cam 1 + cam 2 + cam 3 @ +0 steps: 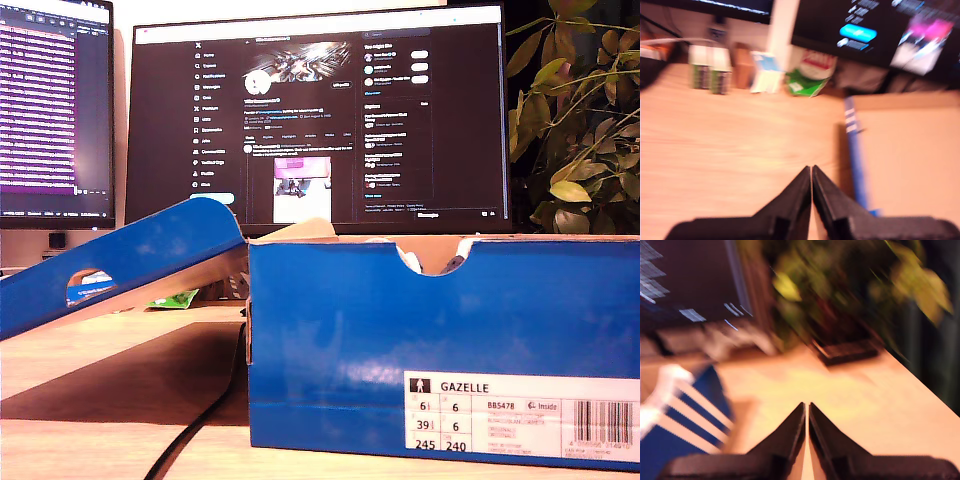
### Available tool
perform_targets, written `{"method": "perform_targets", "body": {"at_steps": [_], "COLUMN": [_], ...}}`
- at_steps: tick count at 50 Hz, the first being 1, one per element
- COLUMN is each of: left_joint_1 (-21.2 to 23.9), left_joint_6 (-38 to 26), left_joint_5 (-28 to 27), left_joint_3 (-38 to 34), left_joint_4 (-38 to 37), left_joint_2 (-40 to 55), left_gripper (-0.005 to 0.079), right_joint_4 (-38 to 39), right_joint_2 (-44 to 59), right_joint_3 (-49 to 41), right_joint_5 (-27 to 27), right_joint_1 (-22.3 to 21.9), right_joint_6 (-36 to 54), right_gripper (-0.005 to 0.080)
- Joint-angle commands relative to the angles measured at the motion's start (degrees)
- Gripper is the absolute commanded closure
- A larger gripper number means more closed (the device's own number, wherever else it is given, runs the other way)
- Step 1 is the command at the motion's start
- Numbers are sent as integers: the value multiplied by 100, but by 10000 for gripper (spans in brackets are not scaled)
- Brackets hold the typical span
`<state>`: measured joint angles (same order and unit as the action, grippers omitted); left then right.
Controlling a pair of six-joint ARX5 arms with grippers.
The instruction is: Close the blue shoebox by pushing the lid with your left arm and holding the box in place with your right arm
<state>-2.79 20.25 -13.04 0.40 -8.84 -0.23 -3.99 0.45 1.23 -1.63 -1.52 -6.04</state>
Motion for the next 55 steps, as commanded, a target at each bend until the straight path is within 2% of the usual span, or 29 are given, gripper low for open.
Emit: {"method": "perform_targets", "body": {"at_steps": [1, 9, 19, 37, 38, 55], "left_joint_1": [-15, -15, -20, -103, -116, -332], "left_joint_6": [142, 457, 662, 129, -42, -428], "left_joint_5": [-90, -459, -820, -994, -1023, -1971], "left_joint_3": [146, 476, 769, 1469, 1510, 2323], "left_joint_4": [44, -9, 20, 437, 444, 426], "left_joint_2": [-42, 160, 1158, 3648, 3781, 6092], "left_gripper": [761, 761, 761, 761, 761, 761], "right_joint_4": [13, -256, -544, -568, -560, -26], "right_joint_2": [-35, -17, 334, 1832, 1919, 3442], "right_joint_3": [199, 496, 758, 1279, 1298, 1405], "right_joint_5": [81, 229, 728, 1440, 1504, 2503], "right_joint_1": [0, 0, 0, 0, 0, 0], "right_joint_6": [-103, -470, -817, -901, -901, -909], "right_gripper": [763, 763, 763, 763, 763, 763]}}
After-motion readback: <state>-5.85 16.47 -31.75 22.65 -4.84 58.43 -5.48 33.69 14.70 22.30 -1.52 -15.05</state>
